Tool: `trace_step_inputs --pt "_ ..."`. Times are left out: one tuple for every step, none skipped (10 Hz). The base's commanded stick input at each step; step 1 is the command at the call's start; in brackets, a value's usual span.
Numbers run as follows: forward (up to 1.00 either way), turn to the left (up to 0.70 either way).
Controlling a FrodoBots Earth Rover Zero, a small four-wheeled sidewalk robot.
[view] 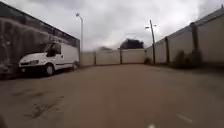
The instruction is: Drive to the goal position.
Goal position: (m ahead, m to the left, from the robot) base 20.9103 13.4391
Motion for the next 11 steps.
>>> trace_step_inputs --pt "0.5 0.0" --pt "0.5 0.0" --pt "0.5 0.0" --pt "0.5 0.0" --pt "0.5 0.0" --pt "0.5 0.0" --pt "0.5 0.0" --pt "0.5 0.0" --pt "0.5 0.0" --pt "0.5 0.0" --pt "0.5 0.0"
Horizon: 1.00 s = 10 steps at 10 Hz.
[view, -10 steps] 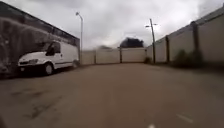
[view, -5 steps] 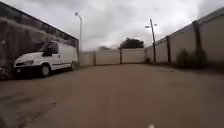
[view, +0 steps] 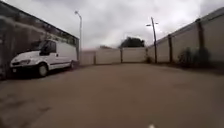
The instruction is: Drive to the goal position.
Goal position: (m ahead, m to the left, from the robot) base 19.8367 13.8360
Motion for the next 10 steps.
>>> trace_step_inputs --pt "0.5 0.0" --pt "0.5 0.0" --pt "0.5 0.0" --pt "0.5 0.0" --pt "0.5 0.0" --pt "0.5 0.0" --pt "0.5 0.0" --pt "0.5 0.0" --pt "0.5 0.0" --pt "0.5 0.0"
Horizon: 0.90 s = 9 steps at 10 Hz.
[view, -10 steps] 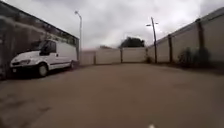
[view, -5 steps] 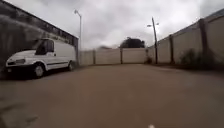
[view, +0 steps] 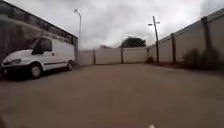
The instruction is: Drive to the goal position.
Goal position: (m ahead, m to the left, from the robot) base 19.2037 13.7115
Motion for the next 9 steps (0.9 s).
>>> trace_step_inputs --pt "0.5 0.0" --pt "0.5 0.0" --pt "0.5 0.0" --pt "0.5 0.0" --pt "0.5 0.0" --pt "0.5 0.0" --pt "0.5 0.0" --pt "0.5 0.0" --pt "0.5 0.0"
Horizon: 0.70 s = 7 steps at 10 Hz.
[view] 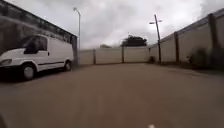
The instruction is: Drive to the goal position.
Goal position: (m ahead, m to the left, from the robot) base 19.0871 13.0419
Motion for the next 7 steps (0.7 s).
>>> trace_step_inputs --pt "0.5 0.0" --pt "0.5 0.0" --pt "0.5 0.0" --pt "0.5 0.0" --pt "0.5 0.0" --pt "0.5 0.0" --pt "0.5 0.0"
